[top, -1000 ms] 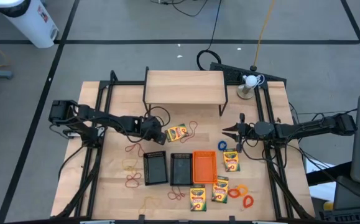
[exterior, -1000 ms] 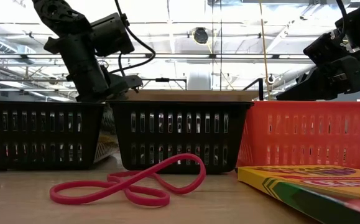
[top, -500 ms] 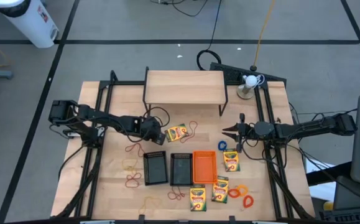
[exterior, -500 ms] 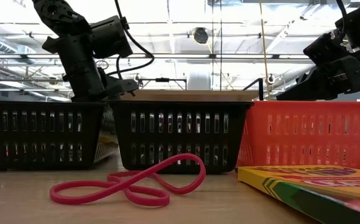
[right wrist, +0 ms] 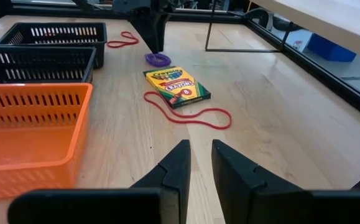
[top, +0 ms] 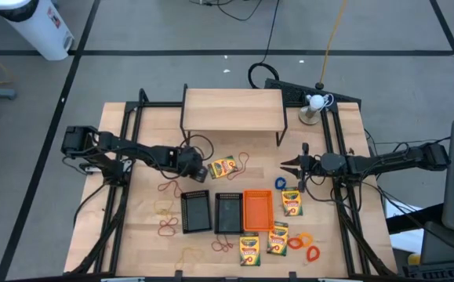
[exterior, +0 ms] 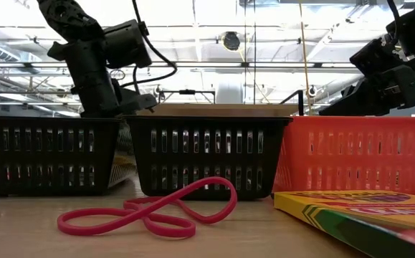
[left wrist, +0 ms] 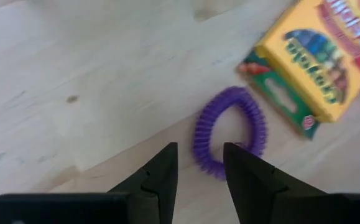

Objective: Pick & Place Office Desk Supplies
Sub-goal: Put the violet spring keychain into the left black bin

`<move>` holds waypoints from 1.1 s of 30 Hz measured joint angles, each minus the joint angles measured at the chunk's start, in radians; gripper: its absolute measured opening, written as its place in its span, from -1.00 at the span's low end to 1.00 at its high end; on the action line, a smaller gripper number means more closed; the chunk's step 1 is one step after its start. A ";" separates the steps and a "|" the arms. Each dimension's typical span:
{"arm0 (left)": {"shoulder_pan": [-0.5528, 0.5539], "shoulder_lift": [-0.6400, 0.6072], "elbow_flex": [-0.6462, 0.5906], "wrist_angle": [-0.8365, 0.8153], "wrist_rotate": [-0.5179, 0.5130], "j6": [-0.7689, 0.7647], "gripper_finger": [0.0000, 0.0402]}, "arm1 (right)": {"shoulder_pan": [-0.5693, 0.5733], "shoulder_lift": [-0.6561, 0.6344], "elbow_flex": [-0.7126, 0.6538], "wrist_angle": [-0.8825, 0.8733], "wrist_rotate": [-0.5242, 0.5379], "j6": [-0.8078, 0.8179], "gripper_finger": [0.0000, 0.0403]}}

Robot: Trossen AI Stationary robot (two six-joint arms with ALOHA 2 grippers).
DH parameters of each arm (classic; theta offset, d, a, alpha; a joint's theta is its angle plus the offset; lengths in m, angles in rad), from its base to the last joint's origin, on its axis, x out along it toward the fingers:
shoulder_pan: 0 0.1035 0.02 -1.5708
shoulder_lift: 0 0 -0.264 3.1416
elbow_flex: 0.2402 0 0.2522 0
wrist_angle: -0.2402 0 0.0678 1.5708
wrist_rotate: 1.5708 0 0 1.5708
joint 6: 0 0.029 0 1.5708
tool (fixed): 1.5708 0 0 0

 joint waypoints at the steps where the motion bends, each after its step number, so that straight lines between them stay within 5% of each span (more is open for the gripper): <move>1: 0.000 0.000 0.000 -0.007 0.000 0.000 -0.37 | 0.000 0.000 0.000 -0.003 0.000 0.000 -0.71; 33: 0.000 0.073 0.002 0.081 0.016 -0.015 -0.39 | 0.000 0.005 0.000 -0.008 0.003 0.000 -0.71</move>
